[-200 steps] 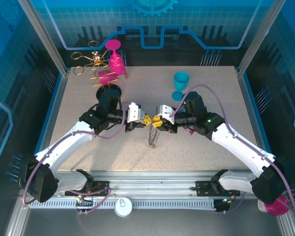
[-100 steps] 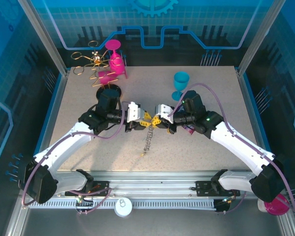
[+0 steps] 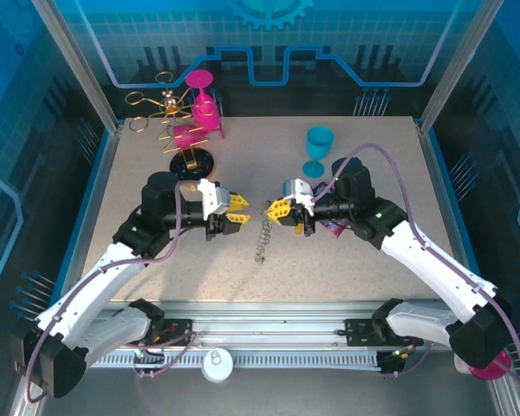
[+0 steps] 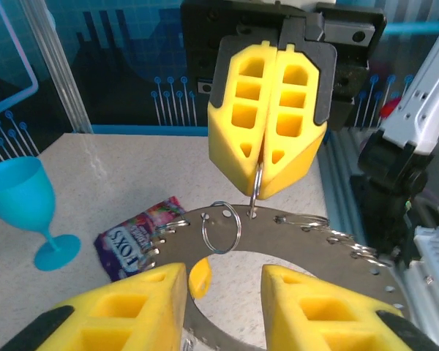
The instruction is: Put the keys on the keyring
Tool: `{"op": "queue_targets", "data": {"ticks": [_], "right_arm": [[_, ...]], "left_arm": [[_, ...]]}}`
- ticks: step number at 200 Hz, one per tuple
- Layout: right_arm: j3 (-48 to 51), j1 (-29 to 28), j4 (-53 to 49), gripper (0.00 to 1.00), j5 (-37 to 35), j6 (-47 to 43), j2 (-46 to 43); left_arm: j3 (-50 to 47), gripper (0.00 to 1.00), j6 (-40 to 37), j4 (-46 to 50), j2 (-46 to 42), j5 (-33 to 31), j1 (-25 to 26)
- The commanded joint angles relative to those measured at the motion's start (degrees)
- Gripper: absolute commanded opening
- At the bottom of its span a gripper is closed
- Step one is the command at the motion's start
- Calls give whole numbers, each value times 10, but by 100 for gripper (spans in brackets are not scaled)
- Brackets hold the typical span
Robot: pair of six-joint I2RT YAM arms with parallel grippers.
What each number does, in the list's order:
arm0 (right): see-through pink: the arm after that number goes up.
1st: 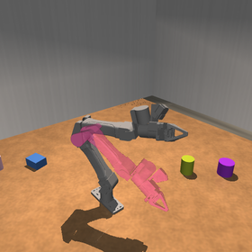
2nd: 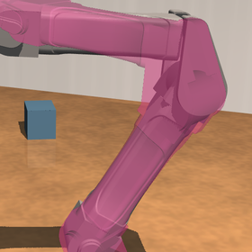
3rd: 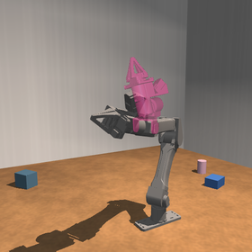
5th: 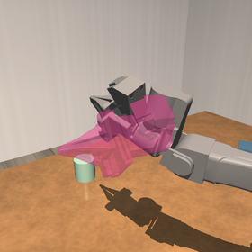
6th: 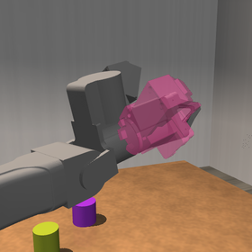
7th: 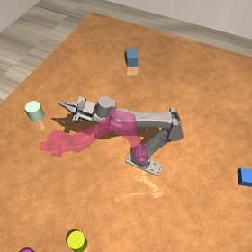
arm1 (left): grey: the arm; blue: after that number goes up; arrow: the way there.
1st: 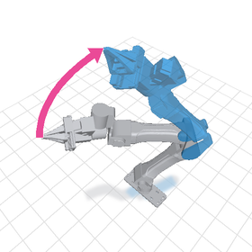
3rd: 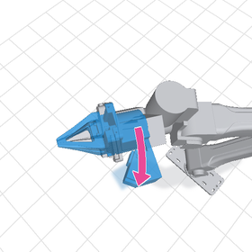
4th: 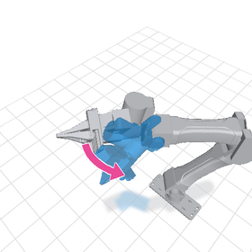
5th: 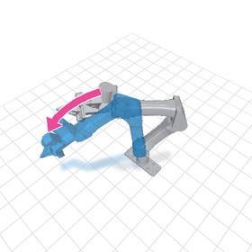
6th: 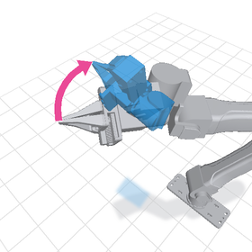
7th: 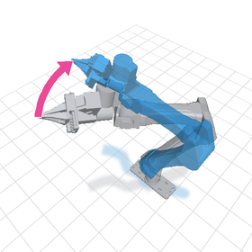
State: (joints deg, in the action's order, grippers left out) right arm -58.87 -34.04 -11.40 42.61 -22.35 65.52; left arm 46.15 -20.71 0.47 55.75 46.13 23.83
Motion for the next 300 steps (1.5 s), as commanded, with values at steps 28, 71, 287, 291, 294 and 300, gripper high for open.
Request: {"op": "queue_targets", "data": {"ticks": [28,71,287,291,294,300], "right_arm": [[4,5,87,0,64,68,3],[-1,-1,108,0,68,83,18],[-44,-20,-116,31,-140,-69,6],[-51,-21,-138,30,-155,-85,5],[-56,-21,-151,30,-164,-94,5],[-67,-24,-179,29,-182,-113,5]], "left_arm": [[-6,30,70,-54,5,63,5],[-7,27,81,-79,19,71,14],[51,0,-123,119,20,-58,31],[59,0,-141,139,21,-68,33],[64,0,-153,153,22,-75,34],[76,0,-173,178,25,-86,37]]}}
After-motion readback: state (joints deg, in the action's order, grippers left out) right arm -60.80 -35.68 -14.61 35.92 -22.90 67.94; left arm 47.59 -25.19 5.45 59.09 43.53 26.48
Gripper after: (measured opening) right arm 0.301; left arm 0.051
